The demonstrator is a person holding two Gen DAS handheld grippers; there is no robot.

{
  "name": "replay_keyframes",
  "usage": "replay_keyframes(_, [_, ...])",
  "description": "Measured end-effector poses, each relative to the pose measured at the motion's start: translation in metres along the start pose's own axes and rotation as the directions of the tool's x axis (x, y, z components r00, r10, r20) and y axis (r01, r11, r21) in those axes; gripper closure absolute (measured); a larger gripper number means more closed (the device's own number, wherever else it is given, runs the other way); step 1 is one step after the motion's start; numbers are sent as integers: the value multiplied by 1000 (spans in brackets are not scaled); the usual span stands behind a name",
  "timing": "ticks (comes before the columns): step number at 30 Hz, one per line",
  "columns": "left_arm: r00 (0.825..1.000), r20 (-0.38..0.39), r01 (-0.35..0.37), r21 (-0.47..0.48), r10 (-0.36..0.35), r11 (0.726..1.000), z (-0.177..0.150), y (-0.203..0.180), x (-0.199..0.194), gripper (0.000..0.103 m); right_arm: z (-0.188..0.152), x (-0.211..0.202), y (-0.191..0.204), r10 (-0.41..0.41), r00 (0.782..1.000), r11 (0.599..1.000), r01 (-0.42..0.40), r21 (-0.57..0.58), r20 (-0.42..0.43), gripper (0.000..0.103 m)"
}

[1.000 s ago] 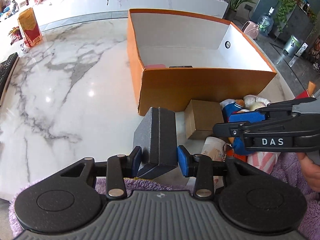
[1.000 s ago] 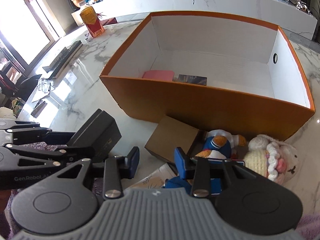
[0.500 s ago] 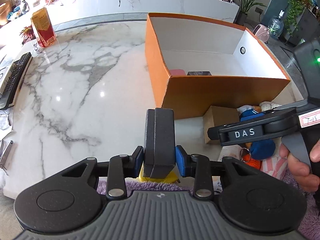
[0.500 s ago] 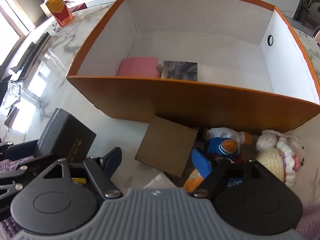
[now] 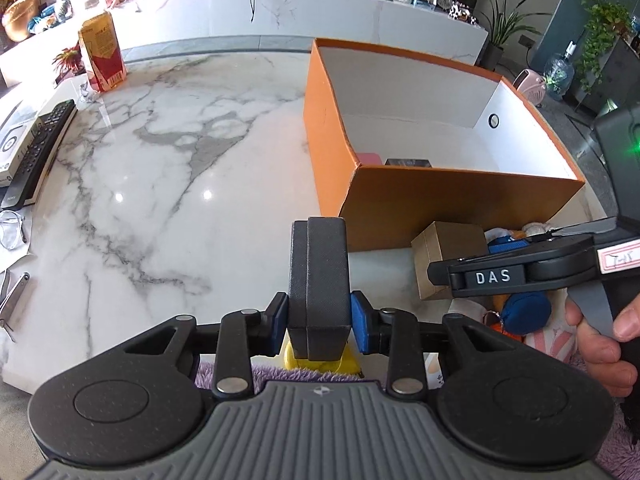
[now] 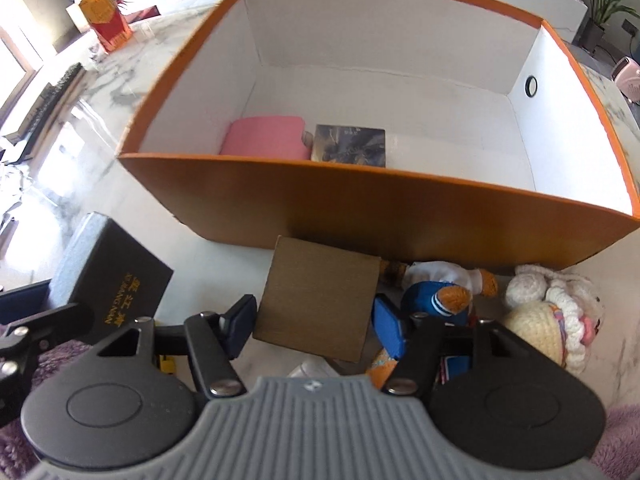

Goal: Organize objects
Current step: 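Lift the black box with the left tool while the right tool grasps the brown cardboard box, then carry the black box and brown cardboard box over the orange box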

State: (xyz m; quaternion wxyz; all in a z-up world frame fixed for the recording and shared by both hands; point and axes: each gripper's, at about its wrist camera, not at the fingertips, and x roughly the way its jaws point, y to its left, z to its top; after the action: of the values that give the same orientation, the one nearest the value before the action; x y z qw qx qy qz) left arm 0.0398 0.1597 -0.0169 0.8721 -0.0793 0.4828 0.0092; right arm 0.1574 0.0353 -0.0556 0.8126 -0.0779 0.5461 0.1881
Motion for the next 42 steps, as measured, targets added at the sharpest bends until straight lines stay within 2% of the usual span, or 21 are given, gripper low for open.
replay_keyframes(5, [998, 61, 12, -4, -12, 1000, 4, -5, -26, 65, -5, -30, -1, 65, 997, 998, -64, -28, 44, 39])
replay_keyframes(8, [992, 111, 51, 0, -51, 999, 11, -10, -47, 65, -7, -50, -4, 100, 992, 994, -97, -44, 73, 39])
replay_keyframes(14, [969, 200, 141, 30, -144, 990, 40, -23, -75, 65, -2, -98, -11, 154, 974, 987, -142, -81, 166, 39])
replay_keyframes(18, [957, 248, 140, 71, -153, 988, 71, -35, -71, 65, 12, -123, -19, 167, 955, 984, -146, -103, 246, 39])
replay_keyframes(22, [953, 242, 179, 25, -180, 983, 109, -41, -36, 65, 39, -119, -36, 146, 948, 989, -129, -77, 282, 39])
replay_keyframes(26, [972, 194, 134, -9, -129, 991, 142, -53, 20, 65, 70, -88, -60, 76, 966, 997, -75, -12, 246, 39])
replay_keyframes(29, [984, 128, 128, -53, -120, 990, 157, -56, 65, 65, 89, -63, -74, 58, 974, 998, -62, 11, 219, 39])
replay_keyframes(34, [994, 60, 100, -102, -94, 990, 162, -53, 111, 65, 116, -22, -89, 49, 986, 998, -55, 31, 160, 39])
replay_keyframes(42, [997, 23, 75, -124, -73, 989, 167, -55, 139, 65, 137, 9, -101, 49, 990, 998, -54, 31, 132, 39])
